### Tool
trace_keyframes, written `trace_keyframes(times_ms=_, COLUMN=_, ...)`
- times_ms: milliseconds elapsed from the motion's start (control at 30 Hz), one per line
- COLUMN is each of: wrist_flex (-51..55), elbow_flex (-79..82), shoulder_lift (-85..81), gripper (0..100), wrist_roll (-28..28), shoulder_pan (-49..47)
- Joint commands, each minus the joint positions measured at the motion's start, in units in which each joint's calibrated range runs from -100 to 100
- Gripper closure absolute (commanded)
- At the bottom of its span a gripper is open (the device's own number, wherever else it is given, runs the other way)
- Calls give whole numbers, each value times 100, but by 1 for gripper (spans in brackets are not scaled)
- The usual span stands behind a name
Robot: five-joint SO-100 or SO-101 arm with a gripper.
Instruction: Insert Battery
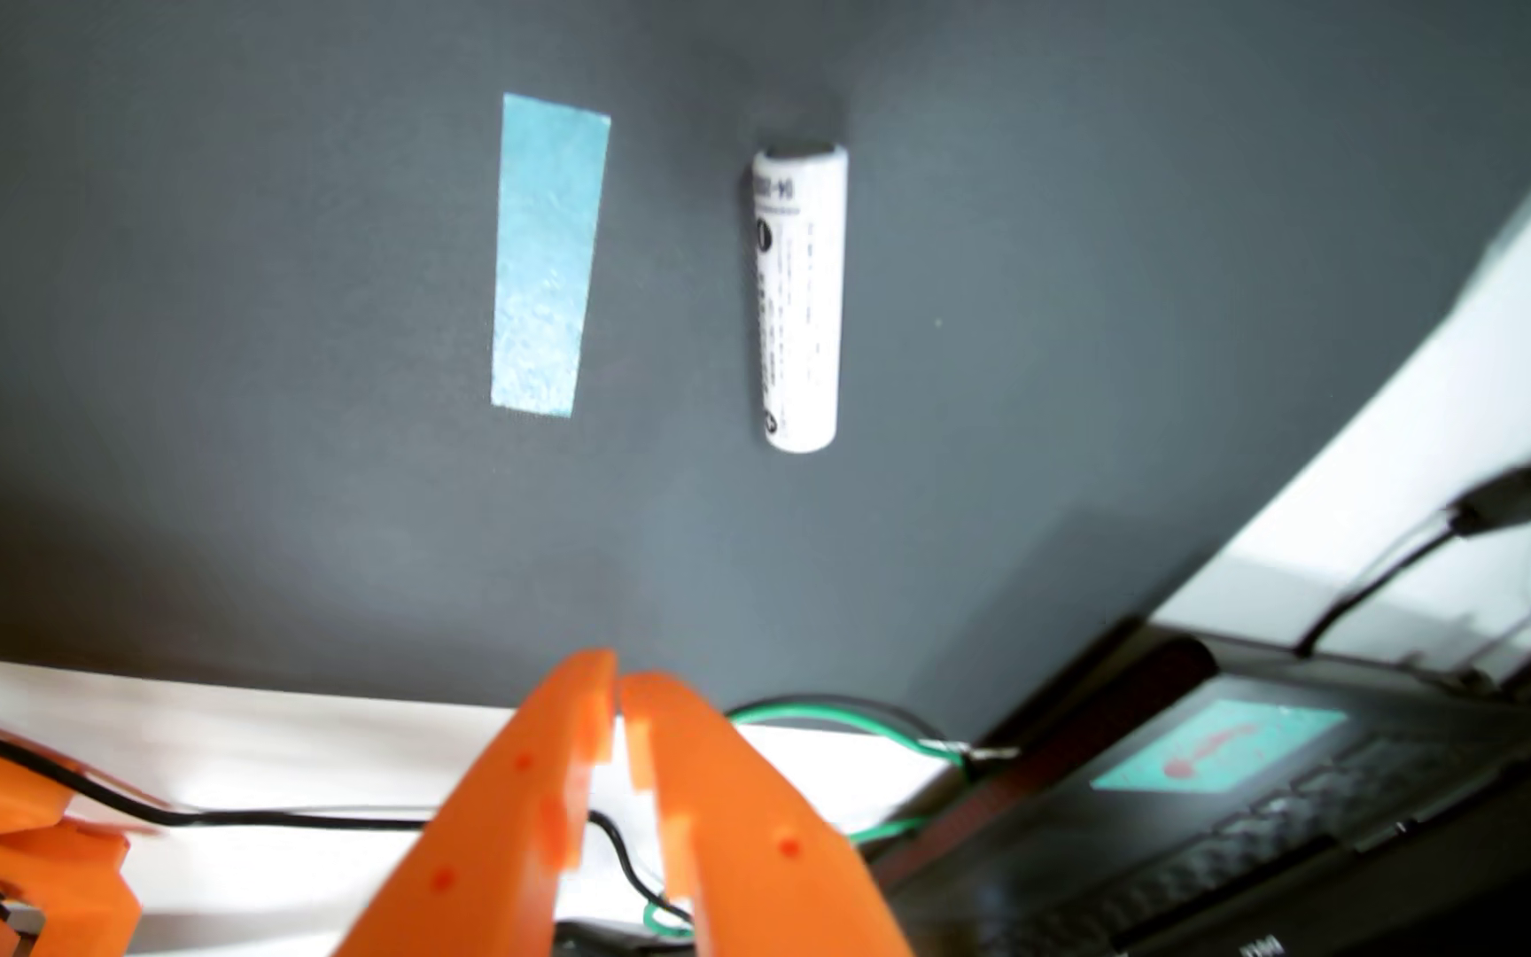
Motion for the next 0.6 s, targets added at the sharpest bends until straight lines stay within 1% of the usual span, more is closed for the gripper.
trace_keyframes(times_ms=0, wrist_flex=-46, elbow_flex=-718, shoulder_lift=844, gripper=98, wrist_roll=36, shoulder_pan=19)
trace_keyframes(times_ms=100, wrist_flex=-38, elbow_flex=-1096, shoulder_lift=1319, gripper=97, wrist_roll=41, shoulder_pan=-52)
trace_keyframes(times_ms=167, wrist_flex=5, elbow_flex=-1294, shoulder_lift=1602, gripper=93, wrist_roll=41, shoulder_pan=-170)
trace_keyframes(times_ms=267, wrist_flex=-29, elbow_flex=-1321, shoulder_lift=1752, gripper=90, wrist_roll=47, shoulder_pan=-406)
trace_keyframes(times_ms=367, wrist_flex=-38, elbow_flex=-1267, shoulder_lift=1852, gripper=88, wrist_roll=175, shoulder_pan=-547)
trace_keyframes(times_ms=567, wrist_flex=-38, elbow_flex=-1294, shoulder_lift=2136, gripper=87, wrist_roll=206, shoulder_pan=-547)
